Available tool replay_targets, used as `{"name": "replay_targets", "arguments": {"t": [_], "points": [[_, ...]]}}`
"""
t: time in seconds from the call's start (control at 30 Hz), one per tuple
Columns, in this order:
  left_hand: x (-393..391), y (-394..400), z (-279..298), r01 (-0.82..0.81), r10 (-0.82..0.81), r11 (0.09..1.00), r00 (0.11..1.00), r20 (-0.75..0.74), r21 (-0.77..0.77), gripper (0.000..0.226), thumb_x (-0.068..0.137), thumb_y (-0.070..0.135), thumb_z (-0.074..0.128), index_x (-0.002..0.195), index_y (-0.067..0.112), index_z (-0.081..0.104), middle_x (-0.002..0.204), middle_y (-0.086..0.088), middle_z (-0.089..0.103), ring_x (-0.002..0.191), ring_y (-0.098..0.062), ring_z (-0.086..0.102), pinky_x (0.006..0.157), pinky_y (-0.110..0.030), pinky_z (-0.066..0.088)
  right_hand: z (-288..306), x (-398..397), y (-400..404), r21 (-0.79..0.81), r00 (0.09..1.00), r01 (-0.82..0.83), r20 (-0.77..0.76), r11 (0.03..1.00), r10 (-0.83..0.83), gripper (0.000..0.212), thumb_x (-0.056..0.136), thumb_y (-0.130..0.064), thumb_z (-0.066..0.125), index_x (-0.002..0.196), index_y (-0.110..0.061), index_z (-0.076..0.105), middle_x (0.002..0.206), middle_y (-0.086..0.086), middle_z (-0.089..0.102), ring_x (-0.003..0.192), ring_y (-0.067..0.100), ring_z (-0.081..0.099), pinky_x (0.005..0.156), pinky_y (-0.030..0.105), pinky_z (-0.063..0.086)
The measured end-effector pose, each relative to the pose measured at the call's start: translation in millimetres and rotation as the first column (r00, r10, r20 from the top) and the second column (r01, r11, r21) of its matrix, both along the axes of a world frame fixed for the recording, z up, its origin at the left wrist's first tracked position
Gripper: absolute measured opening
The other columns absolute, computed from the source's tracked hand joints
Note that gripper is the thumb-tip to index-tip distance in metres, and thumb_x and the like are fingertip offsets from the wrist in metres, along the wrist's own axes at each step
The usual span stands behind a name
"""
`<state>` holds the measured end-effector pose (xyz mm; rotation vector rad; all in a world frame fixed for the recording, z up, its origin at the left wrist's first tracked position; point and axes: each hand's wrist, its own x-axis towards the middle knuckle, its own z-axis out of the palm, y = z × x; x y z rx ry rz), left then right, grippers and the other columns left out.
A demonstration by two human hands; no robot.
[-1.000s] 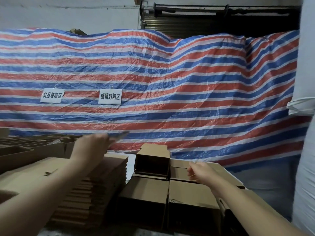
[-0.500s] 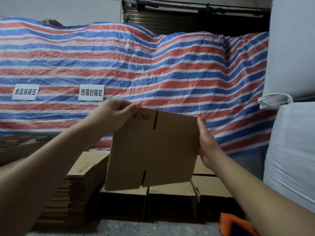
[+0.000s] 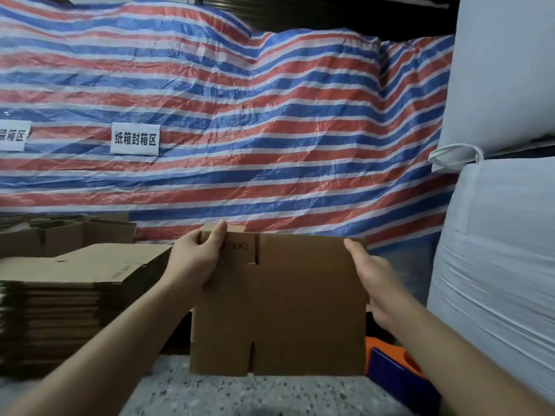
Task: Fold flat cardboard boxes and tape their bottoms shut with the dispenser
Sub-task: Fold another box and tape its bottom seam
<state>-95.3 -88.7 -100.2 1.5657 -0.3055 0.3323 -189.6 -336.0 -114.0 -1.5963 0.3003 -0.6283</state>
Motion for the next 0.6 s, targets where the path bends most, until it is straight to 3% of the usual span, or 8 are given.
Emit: {"name": "replay_targets", "arguments": {"t": [0.07,0.2,0.27,0.43,0.6], "points": [[1.3,0.6,-10.5,0.0,0.0,1.0,1.0,-0.009,-0.004,0.046,0.088,0.063,0.055,0.096,0.02,0.066,0.093,-0.003,0.068,0.091,-0.018,0.063,0.069,-0.031,0.046,-3.3,-1.8,-5.8,-0.015,0.998,-0.067,0.014,0.998,0.068,0.05,0.095,-0.064,0.052,0.112,-0.02,0.07,0.092,-0.001,0.079,0.086,0.019,0.075,0.065,0.032,0.055],[-1.4,-2.9,-24.6,-0.04,0.04,0.999,0.999,0.009,-0.017,0.043,0.088,0.063,0.055,0.09,0.021,0.064,0.089,-0.003,0.067,0.084,-0.015,0.062,0.063,-0.028,0.044,-9.7,-2.3,-10.7,0.064,0.984,-0.176,0.033,0.982,0.174,0.048,0.092,-0.067,0.054,0.101,-0.026,0.078,0.098,0.0,0.079,0.092,0.019,0.076,0.084,0.042,0.057],[-3.0,-5.8,-33.8,-0.077,0.079,0.996,0.997,0.028,-0.041,0.039,0.088,0.062,0.056,0.092,0.023,0.06,0.09,-0.001,0.066,0.085,-0.014,0.062,0.062,-0.028,0.045,-17.8,-2.9,-11.8,0.085,0.977,-0.212,0.033,0.973,0.21,0.045,0.095,-0.062,0.054,0.096,-0.025,0.081,0.103,0.004,0.078,0.092,0.02,0.076,0.086,0.043,0.056],[-6.9,-10.2,-73.8,-0.071,0.071,0.997,0.997,0.031,-0.001,0.036,0.088,0.055,0.063,0.096,0.02,0.058,0.093,-0.006,0.066,0.086,-0.019,0.065,0.066,-0.031,0.051,-54.9,-0.1,-9.3,0.091,0.986,-0.156,-0.038,0.984,0.16,0.051,0.097,-0.062,0.048,0.113,-0.022,0.075,0.104,0.005,0.078,0.102,0.025,0.073,0.098,0.049,0.053],[-7.3,-12.1,-86.0,-0.06,0.061,0.998,0.998,0.024,-0.035,0.034,0.087,0.051,0.066,0.093,0.018,0.061,0.089,-0.006,0.067,0.084,-0.02,0.065,0.064,-0.029,0.049,-65.8,0.6,-15.5,0.064,0.976,-0.21,-0.035,0.976,0.213,0.051,0.102,-0.056,0.04,0.115,-0.021,0.075,0.107,0.005,0.077,0.106,0.024,0.071,0.095,0.044,0.053]]}}
